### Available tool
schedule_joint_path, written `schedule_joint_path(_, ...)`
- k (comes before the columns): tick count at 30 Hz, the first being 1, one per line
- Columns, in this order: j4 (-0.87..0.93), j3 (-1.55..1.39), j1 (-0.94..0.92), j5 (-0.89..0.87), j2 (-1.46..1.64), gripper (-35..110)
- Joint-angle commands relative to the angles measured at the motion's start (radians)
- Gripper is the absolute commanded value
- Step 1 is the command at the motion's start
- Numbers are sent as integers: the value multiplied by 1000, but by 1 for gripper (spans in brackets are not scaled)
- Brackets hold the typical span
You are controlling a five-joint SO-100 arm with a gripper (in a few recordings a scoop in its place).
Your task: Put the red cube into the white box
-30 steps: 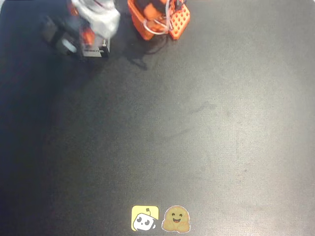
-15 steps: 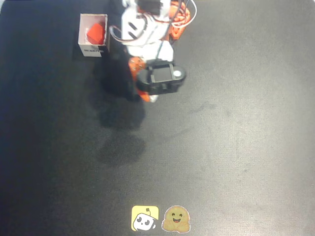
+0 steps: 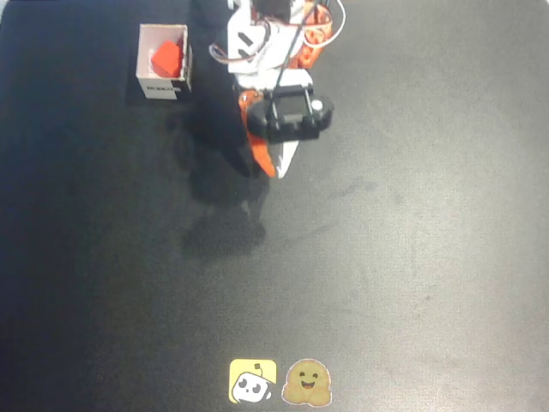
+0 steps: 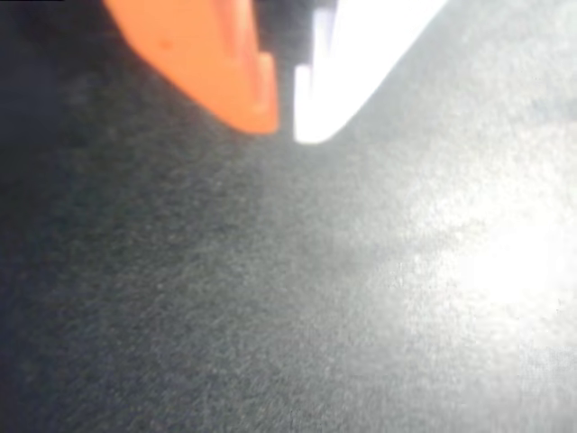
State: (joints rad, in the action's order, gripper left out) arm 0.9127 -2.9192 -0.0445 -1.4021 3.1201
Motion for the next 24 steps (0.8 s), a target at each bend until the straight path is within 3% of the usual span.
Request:
schedule_joint_path(1, 0, -34, 0, -43, 77, 0)
schedule_joint_path(6, 146, -35, 5, -224, 77, 0)
schedule_joint_path(13, 428, -35, -6, -216, 77, 0)
schedule_joint_path(24, 436, -35, -9, -176, 77, 0)
